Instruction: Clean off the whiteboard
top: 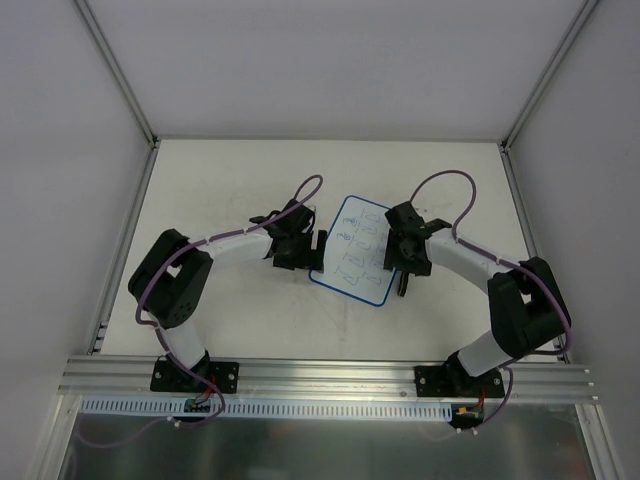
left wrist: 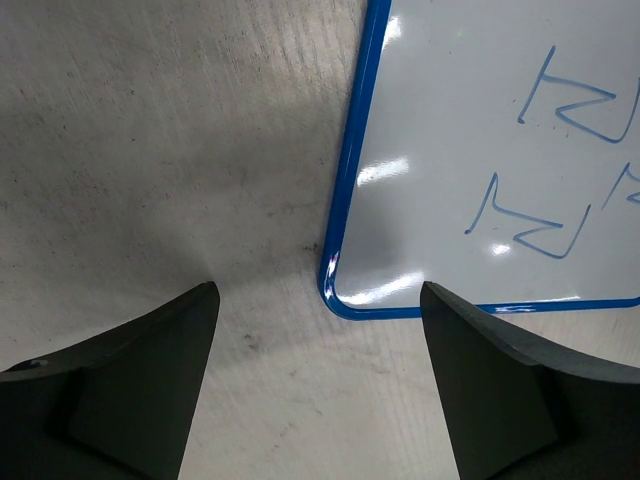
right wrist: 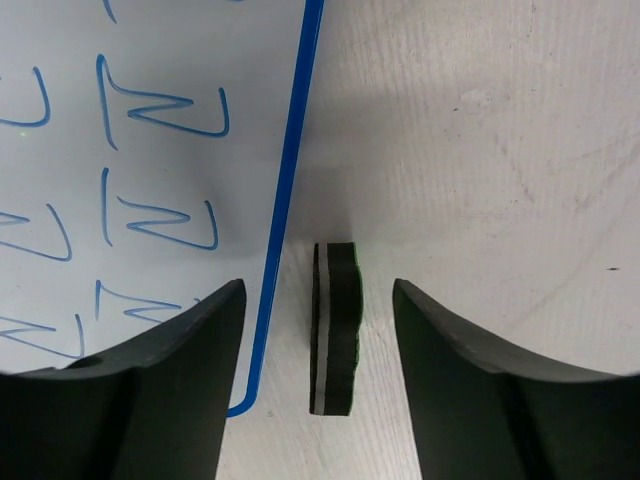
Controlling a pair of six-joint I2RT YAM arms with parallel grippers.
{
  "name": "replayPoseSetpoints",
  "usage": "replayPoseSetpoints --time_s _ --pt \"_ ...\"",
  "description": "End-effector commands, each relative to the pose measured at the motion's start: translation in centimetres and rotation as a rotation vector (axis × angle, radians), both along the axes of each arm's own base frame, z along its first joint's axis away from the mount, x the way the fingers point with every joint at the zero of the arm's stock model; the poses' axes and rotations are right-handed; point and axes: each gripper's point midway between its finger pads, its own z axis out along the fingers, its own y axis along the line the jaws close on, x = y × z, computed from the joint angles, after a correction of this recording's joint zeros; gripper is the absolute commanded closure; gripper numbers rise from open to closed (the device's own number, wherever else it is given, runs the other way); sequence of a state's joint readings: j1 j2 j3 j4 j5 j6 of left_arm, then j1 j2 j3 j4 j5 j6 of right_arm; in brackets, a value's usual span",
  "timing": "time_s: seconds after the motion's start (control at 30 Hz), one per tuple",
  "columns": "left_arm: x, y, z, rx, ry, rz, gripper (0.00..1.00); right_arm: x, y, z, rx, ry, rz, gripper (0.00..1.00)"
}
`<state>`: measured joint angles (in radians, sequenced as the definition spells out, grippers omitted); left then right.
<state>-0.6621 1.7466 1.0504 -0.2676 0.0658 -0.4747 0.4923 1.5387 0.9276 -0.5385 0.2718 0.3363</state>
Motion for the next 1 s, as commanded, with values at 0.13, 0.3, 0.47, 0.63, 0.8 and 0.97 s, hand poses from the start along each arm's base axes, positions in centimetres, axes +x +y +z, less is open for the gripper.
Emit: replayPoseSetpoints --time_s 0.13,0.3,0.47,0.63,0.8,0.97 --pt "0.2 0.1 1.2 0.004 -0.038 -0.012 0.17 0.7 -0.7 1.4 -0.015 -0.031 0.019 0.34" --pt "0.1 0.1 1.1 0.005 -0.035 -0.011 0.17 -0.5 -1.8 1.1 -0.007 -0.022 -0.006 0.36" --pt "0.0 0.0 1.1 -0.002 -0.028 -0.016 0.17 -1.4 -3.1 0.7 -0.007 -0.016 -0.042 0.36" --pt "-0.1 0.0 1.2 -0.001 -0.03 -0.017 0.17 -2.1 -4.8 1.3 -0.002 -0.034 -0.098 0.36" --pt "-0.1 0.0 1.2 -0.001 -0.028 -0.018 0.17 -2.7 -6.5 2.0 -0.021 -0.054 -0.141 0.36" --pt "-0.1 0.0 1.1 -0.002 -0.024 -0.019 0.17 -4.1 -7.0 1.6 -0.007 -0.037 -0.18 0.37"
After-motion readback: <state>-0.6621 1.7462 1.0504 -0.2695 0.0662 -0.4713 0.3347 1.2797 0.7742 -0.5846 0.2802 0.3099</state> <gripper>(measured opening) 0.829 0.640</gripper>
